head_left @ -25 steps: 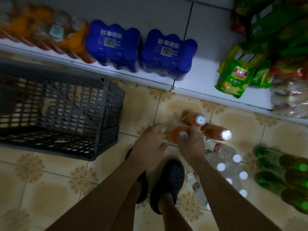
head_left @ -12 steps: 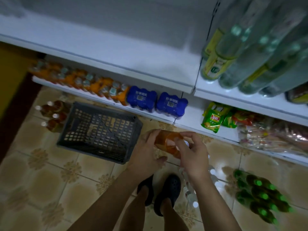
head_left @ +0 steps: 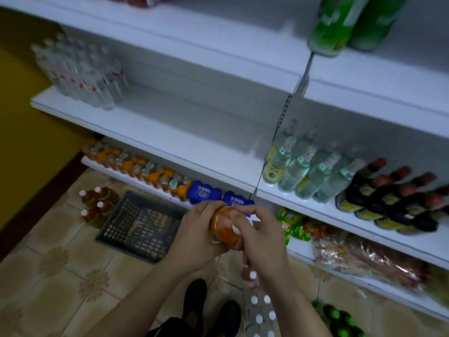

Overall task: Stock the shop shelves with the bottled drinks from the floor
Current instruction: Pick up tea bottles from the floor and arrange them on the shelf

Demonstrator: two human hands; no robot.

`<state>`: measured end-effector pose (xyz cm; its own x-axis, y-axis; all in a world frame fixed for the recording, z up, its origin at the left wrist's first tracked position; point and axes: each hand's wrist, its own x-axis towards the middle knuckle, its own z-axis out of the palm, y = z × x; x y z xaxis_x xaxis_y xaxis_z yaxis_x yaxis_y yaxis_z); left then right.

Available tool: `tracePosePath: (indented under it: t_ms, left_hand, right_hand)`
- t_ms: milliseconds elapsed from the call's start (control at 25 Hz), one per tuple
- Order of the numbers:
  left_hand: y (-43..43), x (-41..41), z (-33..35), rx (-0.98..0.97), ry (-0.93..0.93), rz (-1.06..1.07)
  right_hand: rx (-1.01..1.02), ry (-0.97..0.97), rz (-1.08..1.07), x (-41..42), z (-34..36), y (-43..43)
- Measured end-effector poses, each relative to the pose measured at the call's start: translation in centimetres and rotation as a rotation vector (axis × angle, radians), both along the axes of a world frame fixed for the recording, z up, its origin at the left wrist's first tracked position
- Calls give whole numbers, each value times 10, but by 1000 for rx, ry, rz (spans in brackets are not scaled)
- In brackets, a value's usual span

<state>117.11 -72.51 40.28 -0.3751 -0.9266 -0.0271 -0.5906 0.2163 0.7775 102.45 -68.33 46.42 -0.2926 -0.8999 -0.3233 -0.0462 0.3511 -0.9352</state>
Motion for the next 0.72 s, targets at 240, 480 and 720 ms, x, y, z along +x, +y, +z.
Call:
tracePosePath:
  t_ms: [240,480,720]
  left_hand:
    - [-6,-5,99,7,338,129]
    - [-9,-8,188,-32,575,220]
    - [-22,0,230,-39,685,223]
  right_hand:
    - [-267,-65,113,-6,82,-3]
    - [-413,258,317,-21,125,-9]
    - [-453,462,458,-5,168,-29]
